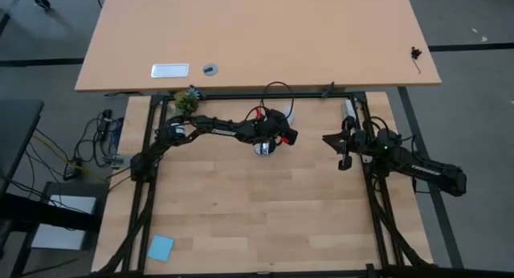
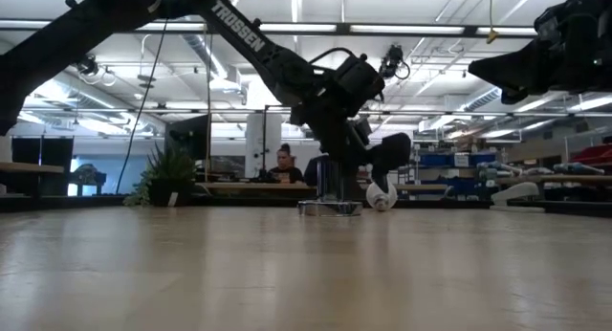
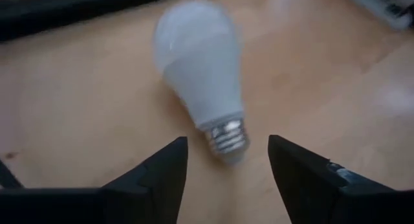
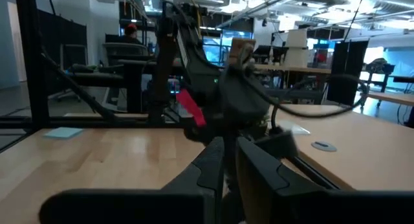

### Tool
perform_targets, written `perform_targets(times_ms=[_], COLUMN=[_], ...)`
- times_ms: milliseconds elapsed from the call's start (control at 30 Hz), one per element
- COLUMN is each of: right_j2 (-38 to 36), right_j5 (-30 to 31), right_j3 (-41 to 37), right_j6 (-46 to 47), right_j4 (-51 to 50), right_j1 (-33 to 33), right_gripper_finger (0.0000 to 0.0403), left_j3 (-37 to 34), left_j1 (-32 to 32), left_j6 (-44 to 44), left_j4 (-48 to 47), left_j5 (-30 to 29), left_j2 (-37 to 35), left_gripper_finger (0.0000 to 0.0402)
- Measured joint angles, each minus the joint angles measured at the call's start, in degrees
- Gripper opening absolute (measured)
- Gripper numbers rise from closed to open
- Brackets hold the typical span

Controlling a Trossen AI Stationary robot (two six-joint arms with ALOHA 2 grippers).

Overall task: Screw lightbulb
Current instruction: Insert the lightbulb into the lamp

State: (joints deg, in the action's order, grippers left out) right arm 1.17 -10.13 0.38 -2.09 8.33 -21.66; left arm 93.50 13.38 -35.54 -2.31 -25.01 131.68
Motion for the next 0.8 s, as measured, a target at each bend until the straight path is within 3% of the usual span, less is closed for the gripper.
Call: perform_targets(times_ms=[800], right_j2=[0.0], right_j5=[0.0], right_j3=[0.0], right_j6=[0.0], right_j4=[0.2], right_j1=[0.0], right_gripper_finger=[0.005], left_j3=[1.0], left_j1=[0.7], left_j6=[4.0], left_j4=[-0.5], left_j5=[0.9], left_j2=[0.0], left_gripper_finger=[0.0226])
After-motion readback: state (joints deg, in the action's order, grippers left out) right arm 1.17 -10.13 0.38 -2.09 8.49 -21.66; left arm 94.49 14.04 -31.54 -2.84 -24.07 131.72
